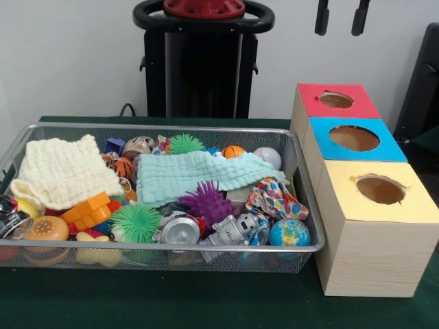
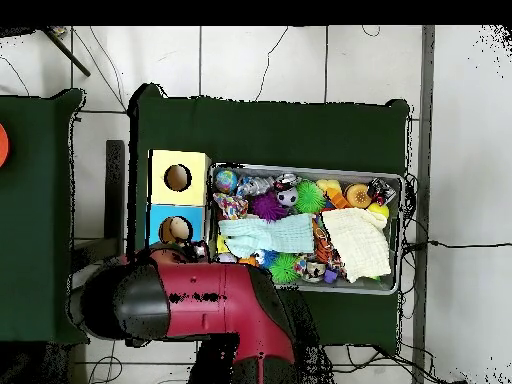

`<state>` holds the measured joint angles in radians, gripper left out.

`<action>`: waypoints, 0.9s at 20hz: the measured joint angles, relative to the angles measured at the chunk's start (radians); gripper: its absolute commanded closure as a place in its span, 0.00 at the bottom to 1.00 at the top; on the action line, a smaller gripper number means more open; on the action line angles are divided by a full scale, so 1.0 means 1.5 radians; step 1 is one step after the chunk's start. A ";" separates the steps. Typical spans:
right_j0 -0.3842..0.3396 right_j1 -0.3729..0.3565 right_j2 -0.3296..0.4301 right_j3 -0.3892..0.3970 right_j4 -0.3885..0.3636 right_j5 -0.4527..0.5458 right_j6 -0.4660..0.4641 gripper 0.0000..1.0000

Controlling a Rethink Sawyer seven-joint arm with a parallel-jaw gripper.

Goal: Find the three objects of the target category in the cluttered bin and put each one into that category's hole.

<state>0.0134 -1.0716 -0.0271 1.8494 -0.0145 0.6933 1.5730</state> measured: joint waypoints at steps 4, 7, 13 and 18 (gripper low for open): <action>0.000 0.007 -0.001 -0.019 -0.001 0.004 0.000 0.00; -0.002 0.013 -0.001 -0.033 -0.002 0.010 0.000 0.00; -0.016 0.014 -0.001 -0.044 -0.003 0.017 0.000 0.00; -0.027 0.014 -0.001 -0.045 -0.003 0.017 0.000 0.00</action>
<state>-0.0269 -1.0511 -0.0290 1.7818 -0.0192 0.7192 1.5730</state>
